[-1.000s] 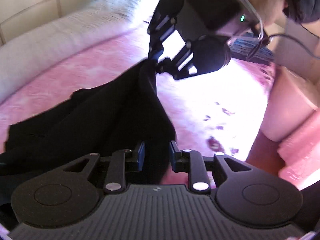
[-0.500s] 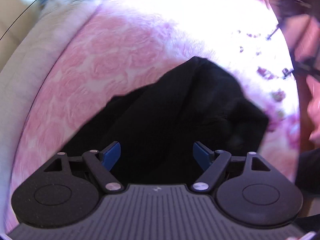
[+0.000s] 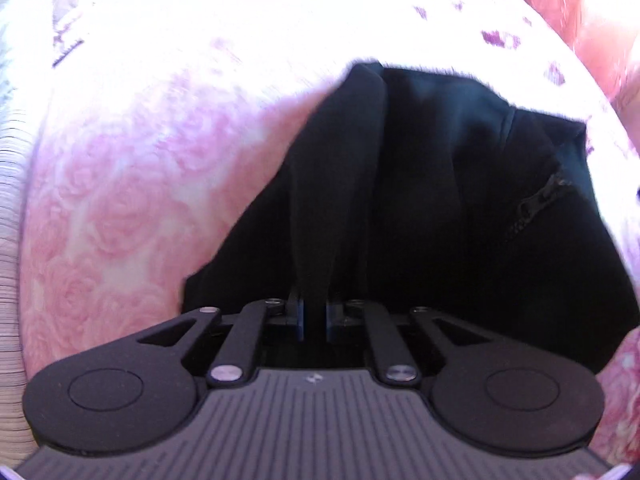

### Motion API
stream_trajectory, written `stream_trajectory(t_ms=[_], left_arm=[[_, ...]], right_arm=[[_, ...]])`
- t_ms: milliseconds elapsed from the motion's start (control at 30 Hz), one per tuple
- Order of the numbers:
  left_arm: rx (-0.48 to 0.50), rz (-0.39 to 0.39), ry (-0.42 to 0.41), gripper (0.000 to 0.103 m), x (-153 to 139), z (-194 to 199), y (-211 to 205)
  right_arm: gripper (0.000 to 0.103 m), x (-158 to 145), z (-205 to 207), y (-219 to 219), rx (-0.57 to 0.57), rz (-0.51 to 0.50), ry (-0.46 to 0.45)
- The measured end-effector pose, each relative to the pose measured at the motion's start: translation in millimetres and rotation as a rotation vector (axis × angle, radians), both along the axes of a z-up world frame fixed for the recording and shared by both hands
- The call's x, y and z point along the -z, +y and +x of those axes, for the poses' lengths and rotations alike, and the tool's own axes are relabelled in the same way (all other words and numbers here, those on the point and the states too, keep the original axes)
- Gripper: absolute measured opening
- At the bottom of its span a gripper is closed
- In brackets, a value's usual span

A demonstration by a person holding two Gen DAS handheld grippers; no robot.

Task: Fold clothes
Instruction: 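Lift the black jacket off the pile with both grippers and shake it out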

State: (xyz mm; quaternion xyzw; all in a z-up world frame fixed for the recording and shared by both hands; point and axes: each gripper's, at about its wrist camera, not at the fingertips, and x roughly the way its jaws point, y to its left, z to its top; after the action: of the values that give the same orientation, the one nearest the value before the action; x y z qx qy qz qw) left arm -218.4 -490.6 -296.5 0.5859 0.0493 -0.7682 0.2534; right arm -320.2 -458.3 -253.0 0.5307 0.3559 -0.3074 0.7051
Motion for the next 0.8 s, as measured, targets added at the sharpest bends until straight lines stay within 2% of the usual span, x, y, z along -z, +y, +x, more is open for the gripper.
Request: stream_trajectory(t_ms=[33, 133, 233, 333, 400, 567, 667, 800], left_arm=[[-0.025, -0.014, 0.024, 0.008, -15.7, 10.6, -2.4], [-0.125, -0.131, 0.064, 0.004, -65.7, 54.3, -12.8], [-0.283, -0.205, 0.122, 0.004, -110.8, 107.0, -34.0], [-0.323, -0.254, 0.099, 0.004, -128.8, 134.2, -34.2], [-0.333, -0.277, 0.08, 0.004, -134.5, 146.4, -28.2], [-0.397, -0.311, 0.103, 0.004, -151.7, 166.0, -12.7], [-0.435, -0.342, 0.116, 0.004, -170.3, 175.2, -1.5], [-0.49, -0.381, 0.14, 0.004, -196.9, 189.8, 13.5]], right_arm=[[0.086, 4.6, 6.0, 2.6, 0.009, 0.025, -0.024], [0.086, 13.9, 22.2, 7.7, 0.018, 0.095, -0.099], [0.086, 24.2, 38.9, 8.8, 0.045, 0.159, -0.177], [0.087, 35.6, 55.9, 2.2, 0.099, 0.186, -0.234], [0.087, 48.3, 66.5, -6.4, 0.182, 0.195, -0.255], [0.087, 72.9, 72.5, -29.5, 0.435, 0.223, -0.317], [0.087, 76.6, 82.0, -43.4, 0.49, 0.265, -0.341], [0.087, 74.8, 97.6, -59.0, 0.494, 0.265, -0.298]])
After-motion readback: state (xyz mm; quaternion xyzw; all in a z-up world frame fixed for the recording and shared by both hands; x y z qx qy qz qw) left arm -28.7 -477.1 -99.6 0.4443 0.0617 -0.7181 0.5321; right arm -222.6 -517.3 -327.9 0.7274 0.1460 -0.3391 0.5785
